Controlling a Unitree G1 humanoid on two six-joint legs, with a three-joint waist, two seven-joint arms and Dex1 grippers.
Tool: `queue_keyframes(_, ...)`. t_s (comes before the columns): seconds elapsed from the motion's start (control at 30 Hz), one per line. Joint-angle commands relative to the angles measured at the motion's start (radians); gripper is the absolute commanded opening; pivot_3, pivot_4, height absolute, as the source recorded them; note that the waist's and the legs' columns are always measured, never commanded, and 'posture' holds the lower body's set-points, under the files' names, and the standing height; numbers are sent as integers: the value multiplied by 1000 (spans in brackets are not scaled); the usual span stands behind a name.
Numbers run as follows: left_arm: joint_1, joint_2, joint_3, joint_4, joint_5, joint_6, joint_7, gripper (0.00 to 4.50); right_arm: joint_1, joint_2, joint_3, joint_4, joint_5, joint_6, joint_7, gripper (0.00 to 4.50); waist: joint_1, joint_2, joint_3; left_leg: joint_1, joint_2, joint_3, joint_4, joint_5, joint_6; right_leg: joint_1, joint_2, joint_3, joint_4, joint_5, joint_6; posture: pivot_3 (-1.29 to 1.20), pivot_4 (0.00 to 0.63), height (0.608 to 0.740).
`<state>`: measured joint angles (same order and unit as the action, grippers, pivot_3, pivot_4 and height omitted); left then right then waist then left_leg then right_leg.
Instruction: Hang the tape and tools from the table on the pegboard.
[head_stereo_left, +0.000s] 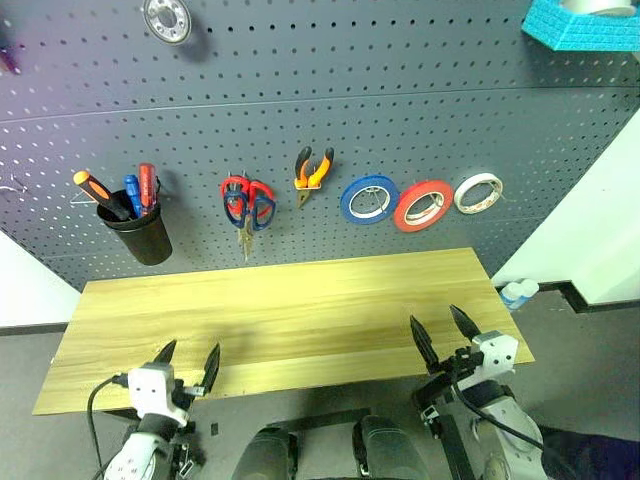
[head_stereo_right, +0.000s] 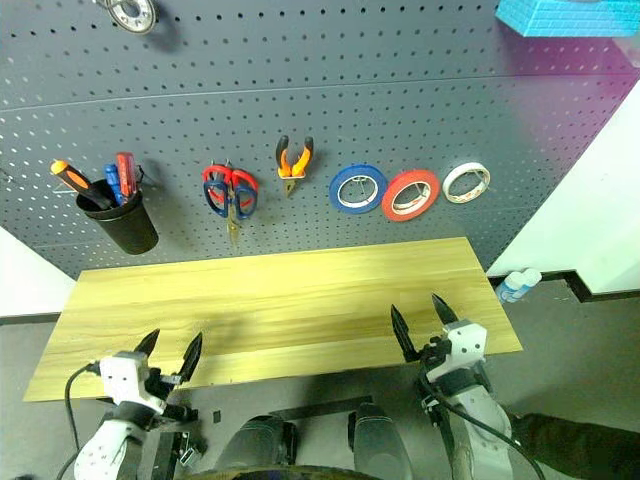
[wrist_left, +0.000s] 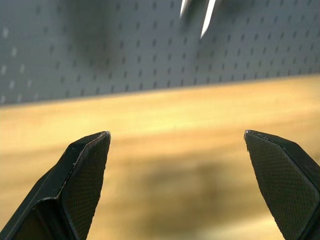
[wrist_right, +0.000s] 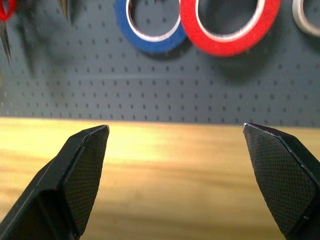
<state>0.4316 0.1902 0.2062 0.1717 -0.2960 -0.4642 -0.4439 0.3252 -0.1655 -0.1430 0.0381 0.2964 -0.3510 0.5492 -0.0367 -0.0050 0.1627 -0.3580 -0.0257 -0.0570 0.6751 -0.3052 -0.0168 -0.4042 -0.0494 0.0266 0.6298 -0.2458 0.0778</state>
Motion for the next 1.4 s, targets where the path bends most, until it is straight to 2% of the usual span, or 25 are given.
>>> queue_keyframes(0.03, 35, 13, 29, -42, -40, -39, -40, 4482, 37, -15, 4, -77, 21, 10, 8, 4500, 0, -2, 12, 0, 0, 0, -1, 0, 0, 0, 0, 0, 0, 0, 0, -29, 200, 738)
queue_keyframes(0.2, 95, 25, 52, -58, -72, -67, -90, 4482, 60, -23, 8, -107, 29, 32, 13, 4500, -6, -7, 34, 0, 1, 0, -10, 0, 0, -3, -1, 0, -3, -4, -2, -24, 220, 738)
queue_keyframes(0.3, 106, 17, 33, -74, -64, -62, -95, 4482, 60, -27, 4, -103, 25, 34, 11, 4500, -4, -6, 45, -4, 1, 1, -13, -1, 0, -8, -1, -1, -3, -7, -2, -26, 232, 738)
queue_keyframes(0.4, 103, 11, 23, -87, -56, -54, -87, 4482, 55, -26, 7, -114, 21, 43, 2, 4500, -1, -6, 49, -17, 0, 1, -12, -1, 0, -22, -2, -2, -1, -4, -6, -29, 236, 738)
queue_keyframes(0.8, 11, -7, -27, -136, 5, 16, -20, 4482, 22, -19, 36, -202, 16, 116, -62, 4500, -5, -8, 59, -16, 0, 1, -12, -1, 0, -21, -2, -2, -1, -6, -3, -44, 223, 738)
queue_keyframes(0.9, -1, -3, -25, -128, -1, 18, -29, 4482, 11, -22, 41, -211, 10, 129, -70, 4500, -5, -8, 58, -17, 0, 1, -12, -1, 0, -21, -1, -3, -1, -3, -6, -49, 220, 738)
queue_keyframes(1.03, -25, 7, -12, -85, -19, 12, -53, 4482, -13, -17, 36, -198, 19, 127, -73, 4500, -4, -8, 58, -17, 0, 1, -11, -1, 0, -21, -1, -3, -1, -2, -5, -54, 211, 738)
queue_keyframes(1.4, -96, 0, 9, 181, -22, -163, -129, 4482, -41, -10, 28, -78, 6, 50, -56, 4500, -5, -9, 57, -16, 0, 2, -10, -1, 0, -21, 0, -4, 1, -1, -3, -62, 197, 738)
